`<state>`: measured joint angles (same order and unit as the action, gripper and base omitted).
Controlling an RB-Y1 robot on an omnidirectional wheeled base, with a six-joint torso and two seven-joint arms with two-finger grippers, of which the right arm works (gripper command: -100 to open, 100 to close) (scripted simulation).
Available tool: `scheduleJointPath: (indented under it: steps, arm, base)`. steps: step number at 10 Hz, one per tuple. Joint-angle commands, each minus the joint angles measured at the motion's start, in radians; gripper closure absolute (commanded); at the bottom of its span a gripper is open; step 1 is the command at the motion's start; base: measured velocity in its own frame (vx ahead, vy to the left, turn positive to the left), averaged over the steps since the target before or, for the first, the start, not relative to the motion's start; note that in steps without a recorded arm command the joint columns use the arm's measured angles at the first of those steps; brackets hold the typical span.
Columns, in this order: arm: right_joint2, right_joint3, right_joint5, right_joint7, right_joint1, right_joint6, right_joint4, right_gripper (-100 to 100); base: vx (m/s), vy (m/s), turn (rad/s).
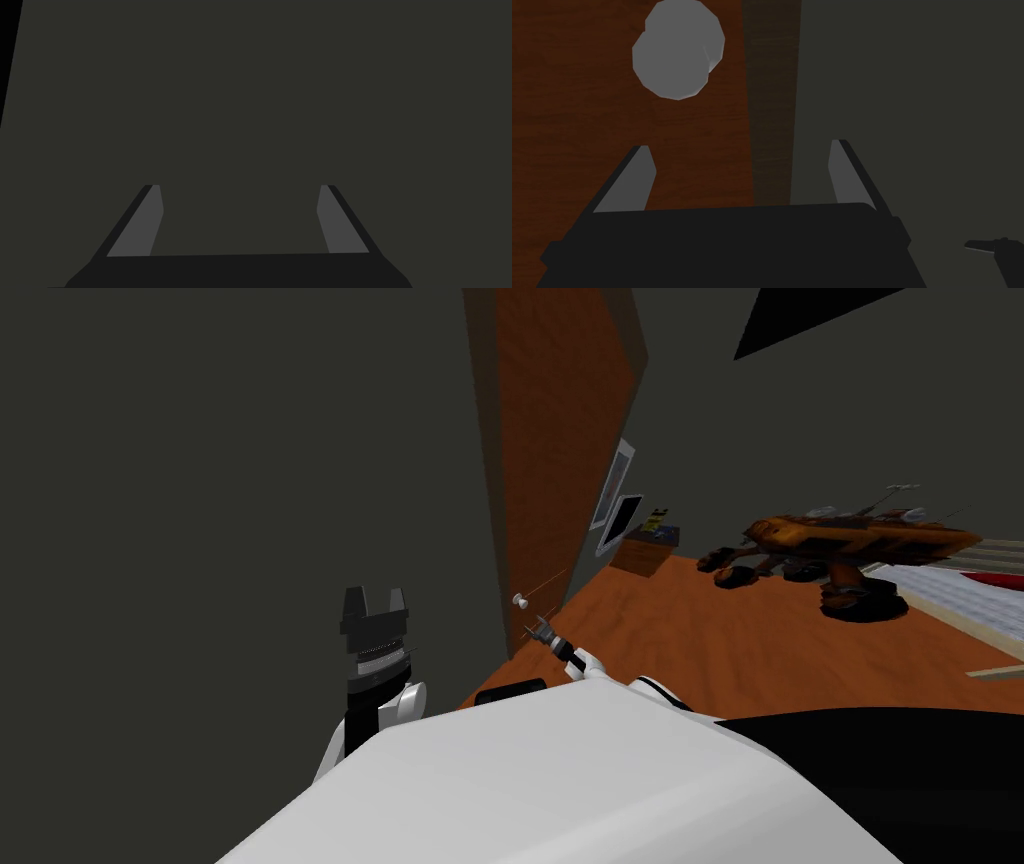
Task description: Pull the door open
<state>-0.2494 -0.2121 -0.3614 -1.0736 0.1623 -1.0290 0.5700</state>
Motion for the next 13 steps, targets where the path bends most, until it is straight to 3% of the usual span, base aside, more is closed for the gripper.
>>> scheduleJointPath:
  steps: [1,4,7,11,12,13]
  arm:
    - [-0.012,0.028,0.027,-0.010,-0.008,0.006,-0.003,-100]
    - [-0.024,0.080,0.078,-0.034,-0.008,0.008,-0.034,-100]
    - [-0.027,0.093,0.091,-0.040,-0.008,0.009,-0.042,-100]
    - [-0.043,0.158,0.158,-0.069,-0.007,0.012,-0.082,-100]
    - [-0.043,0.158,0.158,-0.069,-0.007,0.012,-0.050,-100]
    - [-0.043,0.158,0.158,-0.069,-0.007,0.012,-0.079,-100]
  base:
    - [-0.029,0.079,0.211]
    - [0.023,0.046,0.244]
    - [0.025,0.003,0.084]
    - [0.065,-0.013,0.303]
    - [0.063,-0.045,0.115]
    - [0.005,-0.007,-0.015]
